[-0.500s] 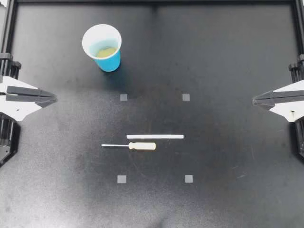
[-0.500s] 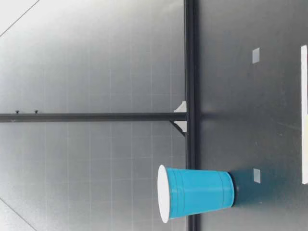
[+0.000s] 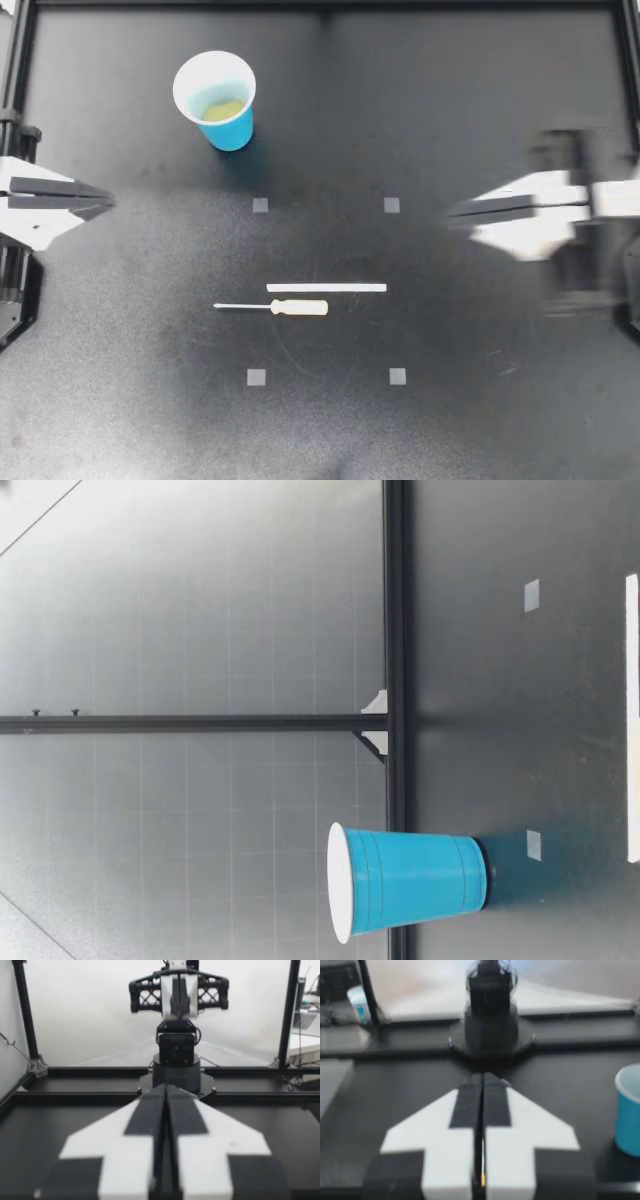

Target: Pick up the screwdriver with the right arm, hand it over to the left arm then place it into the cup.

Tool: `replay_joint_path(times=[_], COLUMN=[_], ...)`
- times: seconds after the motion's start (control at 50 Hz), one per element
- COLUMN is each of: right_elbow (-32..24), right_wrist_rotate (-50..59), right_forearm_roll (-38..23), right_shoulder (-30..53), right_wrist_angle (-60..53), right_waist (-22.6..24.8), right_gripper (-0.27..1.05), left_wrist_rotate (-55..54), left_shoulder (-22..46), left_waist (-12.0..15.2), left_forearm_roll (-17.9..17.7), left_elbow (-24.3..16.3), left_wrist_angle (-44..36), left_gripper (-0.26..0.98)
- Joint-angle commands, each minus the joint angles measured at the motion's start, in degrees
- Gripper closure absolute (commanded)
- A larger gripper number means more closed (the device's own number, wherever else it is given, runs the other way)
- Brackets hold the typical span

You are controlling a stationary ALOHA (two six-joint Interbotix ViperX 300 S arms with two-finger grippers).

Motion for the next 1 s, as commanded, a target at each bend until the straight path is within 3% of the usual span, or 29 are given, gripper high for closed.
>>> replay_joint_path(times=[0.0, 0.22, 0.38, 0.52, 0.76, 0.98], right_elbow=[-6.33, -20.92, -27.95, -32.78, -41.48, -47.55], right_wrist_rotate=[0.18, 1.76, 1.85, 2.02, 1.93, 1.23], right_forearm_roll=[0.53, 0.70, 0.70, 0.70, 0.53, 0.26], right_shoulder=[5.98, 19.95, 26.89, 33.31, 43.51, 50.71], right_wrist_angle=[2.64, 21.27, 33.22, 39.46, 46.23, 53.00], right_waist=[0.00, -0.09, 0.00, 0.00, 0.00, 0.00], right_gripper=[0.74, 0.72, 0.67, 0.53, 0.18, 0.14], left_wrist_rotate=[0.09, 0.18, 0.18, 0.18, 0.18, 0.26], left_shoulder=[0.18, 0.09, 0.09, 0.00, 0.00, 0.00], left_waist=[0.18, 0.18, 0.18, 0.18, 0.18, 0.18], left_forearm_roll=[-0.09, -0.09, -0.09, -0.09, -0.09, -0.09], left_elbow=[-0.62, -0.35, 0.09, 0.44, 1.23, 1.41], left_wrist_angle=[-0.62, -0.62, -0.62, -0.62, -0.62, -0.26], left_gripper=[0.62, 0.62, 0.62, 0.62, 0.62, 0.62])
